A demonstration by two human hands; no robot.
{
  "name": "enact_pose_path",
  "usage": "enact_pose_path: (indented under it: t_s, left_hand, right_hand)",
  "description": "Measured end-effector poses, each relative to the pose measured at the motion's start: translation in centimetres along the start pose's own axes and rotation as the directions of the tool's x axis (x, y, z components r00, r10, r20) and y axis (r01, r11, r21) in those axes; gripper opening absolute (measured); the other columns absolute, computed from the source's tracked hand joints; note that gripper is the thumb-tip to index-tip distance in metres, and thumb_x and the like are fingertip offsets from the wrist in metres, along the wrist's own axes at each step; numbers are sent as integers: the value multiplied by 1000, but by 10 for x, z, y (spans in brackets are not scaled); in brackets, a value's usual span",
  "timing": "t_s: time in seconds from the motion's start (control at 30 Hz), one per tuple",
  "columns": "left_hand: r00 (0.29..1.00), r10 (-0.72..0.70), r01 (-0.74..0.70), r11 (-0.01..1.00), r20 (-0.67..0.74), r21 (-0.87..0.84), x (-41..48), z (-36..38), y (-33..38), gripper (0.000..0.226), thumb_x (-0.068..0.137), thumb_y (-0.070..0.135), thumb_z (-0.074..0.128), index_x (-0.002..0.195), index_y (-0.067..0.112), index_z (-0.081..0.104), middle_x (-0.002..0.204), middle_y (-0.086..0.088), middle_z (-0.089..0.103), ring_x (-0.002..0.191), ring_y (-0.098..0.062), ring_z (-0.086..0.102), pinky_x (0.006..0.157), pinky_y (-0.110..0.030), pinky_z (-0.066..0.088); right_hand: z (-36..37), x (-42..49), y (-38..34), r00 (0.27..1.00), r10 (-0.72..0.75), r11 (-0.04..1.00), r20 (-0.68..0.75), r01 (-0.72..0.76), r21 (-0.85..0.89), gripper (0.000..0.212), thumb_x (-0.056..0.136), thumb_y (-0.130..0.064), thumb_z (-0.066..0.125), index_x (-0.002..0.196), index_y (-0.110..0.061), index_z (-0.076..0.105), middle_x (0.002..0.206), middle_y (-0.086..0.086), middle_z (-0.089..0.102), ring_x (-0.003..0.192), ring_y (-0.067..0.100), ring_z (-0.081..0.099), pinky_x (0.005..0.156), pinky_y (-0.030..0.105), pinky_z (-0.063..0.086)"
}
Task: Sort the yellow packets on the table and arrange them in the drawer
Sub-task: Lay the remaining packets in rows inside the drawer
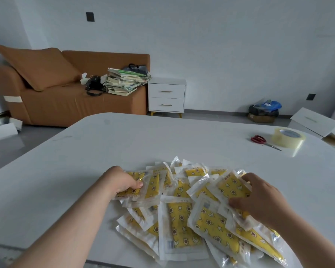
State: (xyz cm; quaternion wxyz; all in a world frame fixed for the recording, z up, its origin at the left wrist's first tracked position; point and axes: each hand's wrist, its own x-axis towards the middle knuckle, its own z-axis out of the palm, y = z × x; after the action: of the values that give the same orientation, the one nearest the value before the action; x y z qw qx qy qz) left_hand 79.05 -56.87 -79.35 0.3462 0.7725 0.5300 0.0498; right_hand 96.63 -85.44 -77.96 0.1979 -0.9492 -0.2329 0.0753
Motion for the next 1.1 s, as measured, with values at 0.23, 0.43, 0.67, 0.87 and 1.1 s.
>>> enact_pose_path:
  t_s: [0.23,0.43,0.67,0.87,1.1]
  left_hand:
    - [998,-9,22,977,-61,211,5,0,1,66,58,54,87,94,12,52,105,-6,63,101,-27,61,90,-34,52]
    - [996,-9,26,983,-92,181,7,-3,-4,56,59,44,91,83,6,57,89,-7,64,87,-26,63,73,-27,48]
    - [997,-31,36,997,-71,74,9,0,-10,51,60,34,92,87,2,63,87,-12,65,83,-28,62,65,-28,43]
    - [987,-50,57,998,-154,41,7,-8,-7,76,60,27,92,115,-3,49,109,-19,62,99,-34,62,74,-33,46]
    - [996,-41,76,855,80,-513,1,-8,7,26,81,13,79,92,5,56,81,-11,58,70,-23,52,62,-29,41]
  right_hand:
    - [-17,5,10,980,121,903,-160,-42,428,35,79,-19,81,105,-20,58,85,2,67,71,25,65,66,36,52]
    - [-42,1,30,954,272,638,-125,-82,766,28,82,-9,77,105,-13,62,87,10,70,75,32,69,75,41,56]
    - [-49,4,43,950,305,546,-67,-117,830,33,82,-7,76,110,-13,61,92,13,71,81,34,69,87,49,56]
    - [-45,9,49,952,303,546,-47,-133,827,35,83,-9,76,114,-13,61,94,14,70,82,35,69,89,51,55]
    - [-50,18,62,942,333,527,-45,-146,837,32,84,-7,74,114,-8,61,95,18,70,82,37,68,87,50,55]
